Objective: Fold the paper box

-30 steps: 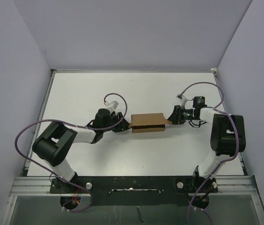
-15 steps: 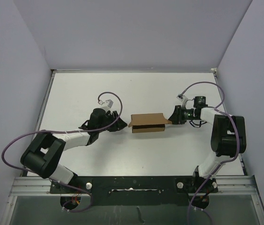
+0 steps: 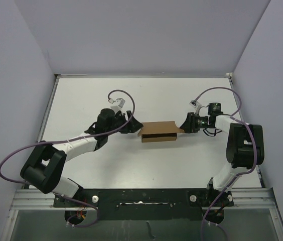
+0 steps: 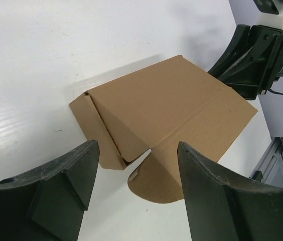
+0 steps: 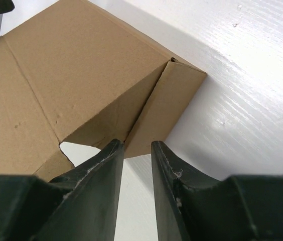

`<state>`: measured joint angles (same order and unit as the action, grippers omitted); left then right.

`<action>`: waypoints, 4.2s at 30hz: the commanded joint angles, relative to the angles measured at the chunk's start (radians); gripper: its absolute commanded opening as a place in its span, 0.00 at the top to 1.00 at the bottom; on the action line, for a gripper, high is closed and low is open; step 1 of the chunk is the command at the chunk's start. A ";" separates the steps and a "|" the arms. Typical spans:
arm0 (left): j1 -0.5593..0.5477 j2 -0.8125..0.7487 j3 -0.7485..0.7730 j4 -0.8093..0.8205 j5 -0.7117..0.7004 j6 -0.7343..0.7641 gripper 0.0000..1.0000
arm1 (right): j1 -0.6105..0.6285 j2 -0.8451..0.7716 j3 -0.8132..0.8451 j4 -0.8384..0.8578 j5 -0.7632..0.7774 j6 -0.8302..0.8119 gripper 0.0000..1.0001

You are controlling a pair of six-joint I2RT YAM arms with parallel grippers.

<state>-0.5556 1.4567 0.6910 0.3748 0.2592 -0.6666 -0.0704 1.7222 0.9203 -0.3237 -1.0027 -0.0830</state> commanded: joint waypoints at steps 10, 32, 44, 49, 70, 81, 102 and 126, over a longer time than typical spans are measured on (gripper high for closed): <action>-0.027 0.163 0.090 0.008 0.069 0.026 0.37 | 0.047 0.022 0.051 -0.004 0.006 -0.028 0.69; -0.019 0.186 0.108 -0.040 0.058 0.048 0.40 | -0.042 -0.159 0.092 -0.104 0.074 -0.166 0.68; -0.021 0.226 0.113 -0.050 0.055 0.055 0.41 | 0.128 -0.126 0.111 -0.055 0.014 -0.162 0.96; -0.021 0.234 0.113 -0.053 0.052 0.056 0.41 | 0.144 -0.033 0.146 -0.124 0.096 -0.201 0.98; -0.022 0.130 0.124 -0.075 0.009 0.079 0.38 | 0.050 -0.157 0.086 -0.014 -0.081 -0.067 0.61; -0.009 -0.038 -0.073 0.138 -0.081 0.051 0.04 | 0.042 0.045 0.182 -0.037 -0.089 0.013 0.49; 0.010 0.147 -0.161 0.398 -0.023 -0.199 0.04 | 0.024 0.220 0.203 -0.070 -0.109 0.039 0.64; -0.080 0.292 -0.139 0.602 -0.098 -0.384 0.04 | -0.054 0.292 0.189 -0.076 -0.147 0.057 0.75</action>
<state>-0.6224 1.7130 0.5034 0.8665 0.1703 -1.0214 -0.1181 1.9938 1.1004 -0.4011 -1.1904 -0.0090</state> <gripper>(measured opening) 0.959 0.253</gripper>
